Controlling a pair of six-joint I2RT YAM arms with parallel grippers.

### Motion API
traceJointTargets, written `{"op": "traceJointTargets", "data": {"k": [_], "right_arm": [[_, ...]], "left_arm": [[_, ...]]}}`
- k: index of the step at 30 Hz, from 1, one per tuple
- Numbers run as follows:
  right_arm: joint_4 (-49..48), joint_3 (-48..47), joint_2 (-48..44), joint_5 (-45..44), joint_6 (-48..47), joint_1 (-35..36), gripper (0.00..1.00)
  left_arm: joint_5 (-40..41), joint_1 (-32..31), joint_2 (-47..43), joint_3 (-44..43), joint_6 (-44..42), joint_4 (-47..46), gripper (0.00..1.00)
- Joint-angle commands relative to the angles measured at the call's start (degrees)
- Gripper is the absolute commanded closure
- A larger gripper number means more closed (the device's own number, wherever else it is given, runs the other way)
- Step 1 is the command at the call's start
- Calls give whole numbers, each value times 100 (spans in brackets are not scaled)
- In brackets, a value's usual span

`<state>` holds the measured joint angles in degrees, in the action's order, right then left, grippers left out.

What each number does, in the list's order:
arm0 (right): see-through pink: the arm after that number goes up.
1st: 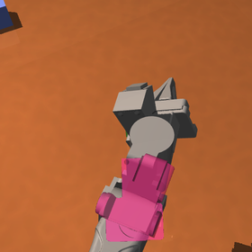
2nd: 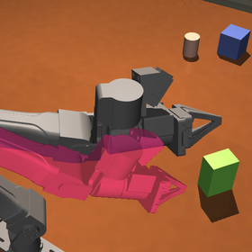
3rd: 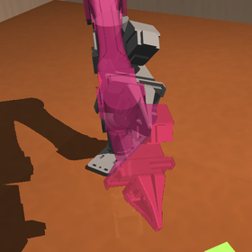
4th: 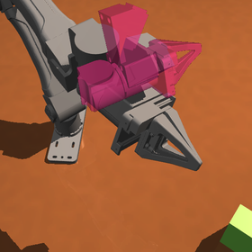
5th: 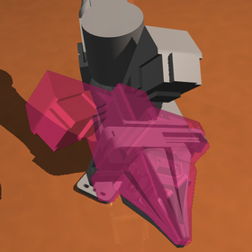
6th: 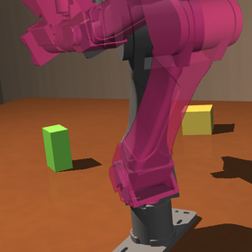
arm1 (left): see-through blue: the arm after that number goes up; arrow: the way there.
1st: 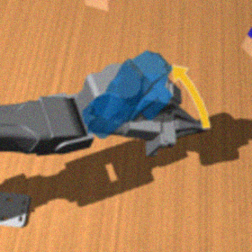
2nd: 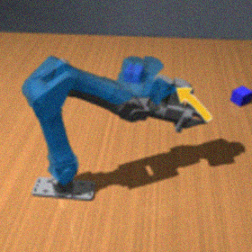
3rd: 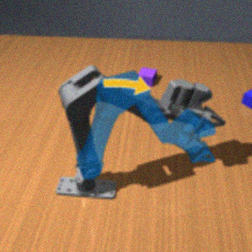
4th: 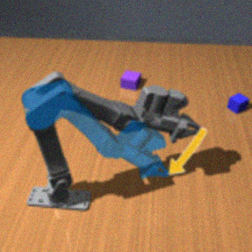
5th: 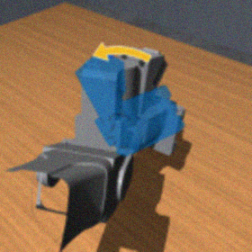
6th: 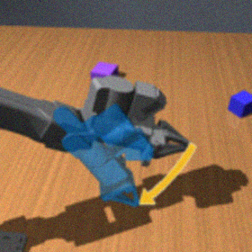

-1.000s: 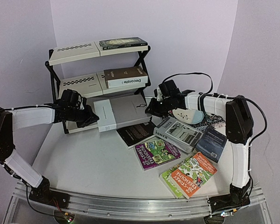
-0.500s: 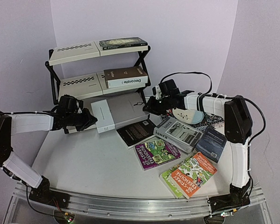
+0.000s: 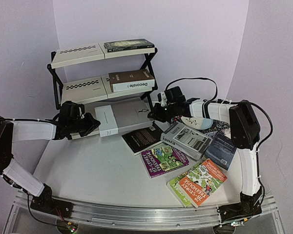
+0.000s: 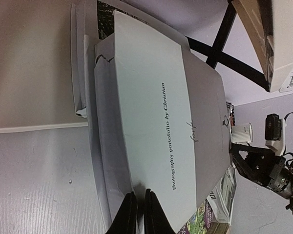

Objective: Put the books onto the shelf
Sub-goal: Place the book on the book pile on the shelf.

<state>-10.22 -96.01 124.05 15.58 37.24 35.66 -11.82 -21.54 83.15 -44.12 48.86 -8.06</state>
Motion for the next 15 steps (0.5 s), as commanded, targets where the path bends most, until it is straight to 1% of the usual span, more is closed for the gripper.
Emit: {"op": "traceJointTargets", "data": {"k": [1,8,15], "right_arm": [[-613,-166,50,489,-30,196,75],[-731,-242,166,422,-61,197,76],[-964,-238,304,250,-41,196,76]], "left_arm": [[-216,-96,-37,51,182,-897,92],[-42,-96,65,158,315,-1188,92],[84,-96,297,321,541,-1705,93]]}}
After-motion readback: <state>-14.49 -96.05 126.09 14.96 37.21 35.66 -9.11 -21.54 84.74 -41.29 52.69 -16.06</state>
